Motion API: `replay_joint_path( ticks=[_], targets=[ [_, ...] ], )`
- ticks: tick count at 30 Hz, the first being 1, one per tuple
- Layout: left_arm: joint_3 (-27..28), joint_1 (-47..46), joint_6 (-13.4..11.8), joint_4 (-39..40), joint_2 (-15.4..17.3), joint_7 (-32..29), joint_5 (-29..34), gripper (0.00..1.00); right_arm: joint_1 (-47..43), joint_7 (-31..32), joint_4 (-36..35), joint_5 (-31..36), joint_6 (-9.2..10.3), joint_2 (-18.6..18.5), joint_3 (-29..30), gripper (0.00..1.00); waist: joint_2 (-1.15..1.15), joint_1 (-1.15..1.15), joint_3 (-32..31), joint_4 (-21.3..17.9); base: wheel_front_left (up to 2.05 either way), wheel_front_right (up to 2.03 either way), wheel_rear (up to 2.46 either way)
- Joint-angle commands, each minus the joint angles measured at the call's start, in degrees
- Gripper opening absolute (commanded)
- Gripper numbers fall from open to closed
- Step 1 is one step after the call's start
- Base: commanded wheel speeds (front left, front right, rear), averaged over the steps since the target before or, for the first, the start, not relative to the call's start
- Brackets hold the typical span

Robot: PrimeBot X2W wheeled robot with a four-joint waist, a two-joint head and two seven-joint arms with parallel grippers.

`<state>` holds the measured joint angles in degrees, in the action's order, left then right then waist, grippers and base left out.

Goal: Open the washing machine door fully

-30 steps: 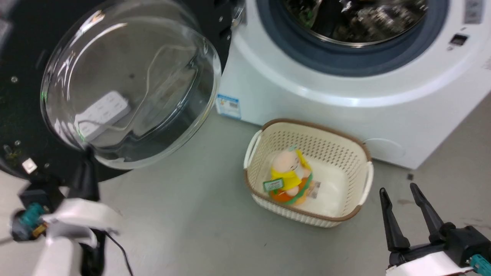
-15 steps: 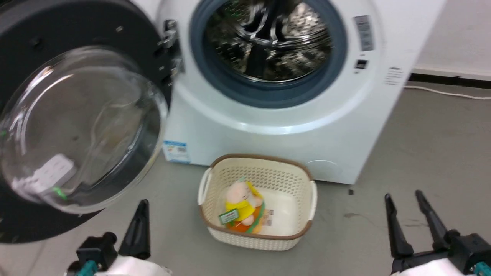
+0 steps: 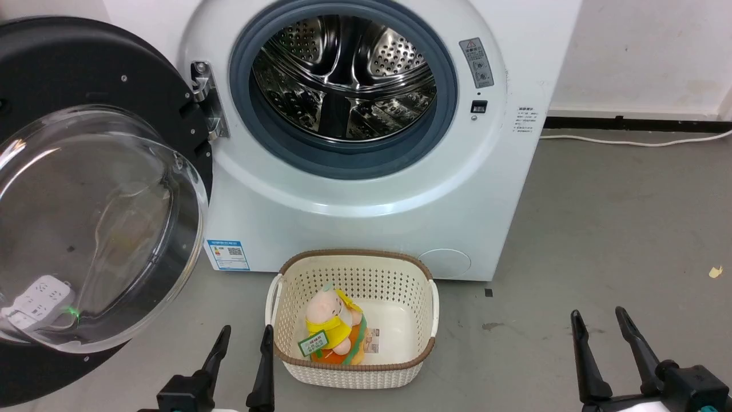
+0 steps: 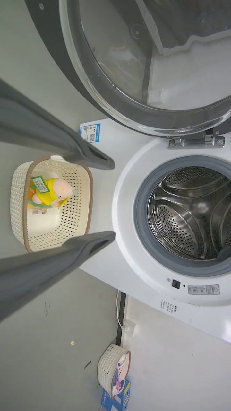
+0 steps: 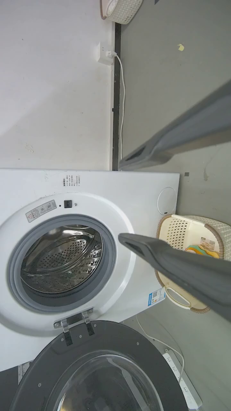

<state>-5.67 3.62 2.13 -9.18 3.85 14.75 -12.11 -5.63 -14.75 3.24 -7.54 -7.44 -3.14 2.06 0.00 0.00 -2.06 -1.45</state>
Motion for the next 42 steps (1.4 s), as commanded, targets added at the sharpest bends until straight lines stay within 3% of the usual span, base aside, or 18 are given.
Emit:
replay_joint_path(
  ticks=[1, 29, 30, 42],
  targets=[
    [0.06, 0.82, -0.3, -0.16, -0.4, 0.25, 0.62, 1.0, -0.37, -0.25, 0.18, -0.2, -0.05, 0.25, -0.11, 1.0, 0.0, 0.0, -0.17, 0.07, 0.0, 0.0, 0.0],
    [-0.12, 1.14, -0.51, -0.47, -0.95, 0.25, 3.82, 1.0, -0.85, -0.25, 2.1, -0.7, -0.05, 0.26, -1.78, 1.0, 0.0, 0.0, -0.74, 1.37, 0.0, 0.0, 0.0],
    [-0.25, 0.85, -0.45, -0.38, -0.98, -0.01, 3.82, 0.0, -0.03, 0.01, 1.96, -0.59, 0.0, 0.02, -1.74, 0.0, 0.0, 0.0, -0.74, 1.38, 0.0, 0.0, 0.0],
    [-0.03, 0.58, -0.54, 0.16, -0.99, -0.94, 4.32, 0.0, 0.34, 0.89, 1.66, -0.11, 0.01, 0.01, -1.72, 0.0, 0.0, 0.0, -0.56, 1.39, 0.0, 0.0, 0.0]
  ],
)
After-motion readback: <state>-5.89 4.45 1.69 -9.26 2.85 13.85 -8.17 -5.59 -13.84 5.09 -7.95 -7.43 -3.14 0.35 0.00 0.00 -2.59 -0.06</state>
